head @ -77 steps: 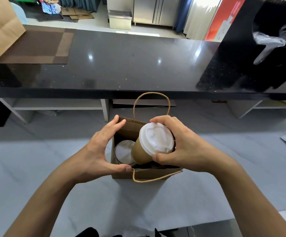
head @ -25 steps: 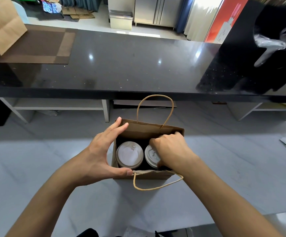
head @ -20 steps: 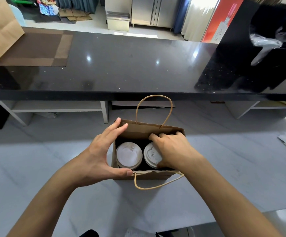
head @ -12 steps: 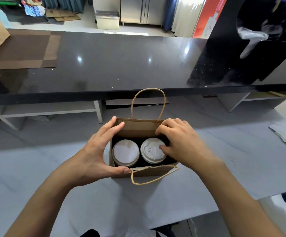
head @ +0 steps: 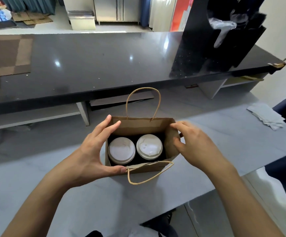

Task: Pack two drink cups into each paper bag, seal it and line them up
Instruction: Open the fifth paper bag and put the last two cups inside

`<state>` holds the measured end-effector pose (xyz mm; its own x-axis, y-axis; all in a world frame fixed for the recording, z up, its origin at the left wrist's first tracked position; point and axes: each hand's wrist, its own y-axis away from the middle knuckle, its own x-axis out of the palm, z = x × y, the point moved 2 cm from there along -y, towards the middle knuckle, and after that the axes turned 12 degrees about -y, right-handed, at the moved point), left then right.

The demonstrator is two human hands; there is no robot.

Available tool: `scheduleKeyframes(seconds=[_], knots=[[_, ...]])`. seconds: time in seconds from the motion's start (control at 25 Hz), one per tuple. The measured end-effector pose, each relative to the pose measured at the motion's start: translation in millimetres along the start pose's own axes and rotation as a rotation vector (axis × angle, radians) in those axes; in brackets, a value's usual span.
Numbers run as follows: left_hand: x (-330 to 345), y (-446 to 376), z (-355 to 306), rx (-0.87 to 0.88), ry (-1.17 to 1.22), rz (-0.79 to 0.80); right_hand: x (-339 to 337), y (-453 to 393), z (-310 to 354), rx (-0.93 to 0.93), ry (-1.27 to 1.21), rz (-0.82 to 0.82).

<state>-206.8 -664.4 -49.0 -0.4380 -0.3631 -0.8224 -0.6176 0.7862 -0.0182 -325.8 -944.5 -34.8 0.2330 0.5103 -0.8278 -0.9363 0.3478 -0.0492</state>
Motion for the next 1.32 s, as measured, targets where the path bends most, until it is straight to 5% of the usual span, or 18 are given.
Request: scheduleKeyframes(seconds=[0.64, 1.32], knots=[[51.4, -48.3, -74.5, 0.104, 0.004, 0.088, -51.6, 63.7, -69.5, 0.240, -0.136, -0.020], [167.2, -109.6, -236.7, 0.079, 0.033, 0.040, -166.7, 96.6, -239.3, 0.195, -0.189, -0.035]])
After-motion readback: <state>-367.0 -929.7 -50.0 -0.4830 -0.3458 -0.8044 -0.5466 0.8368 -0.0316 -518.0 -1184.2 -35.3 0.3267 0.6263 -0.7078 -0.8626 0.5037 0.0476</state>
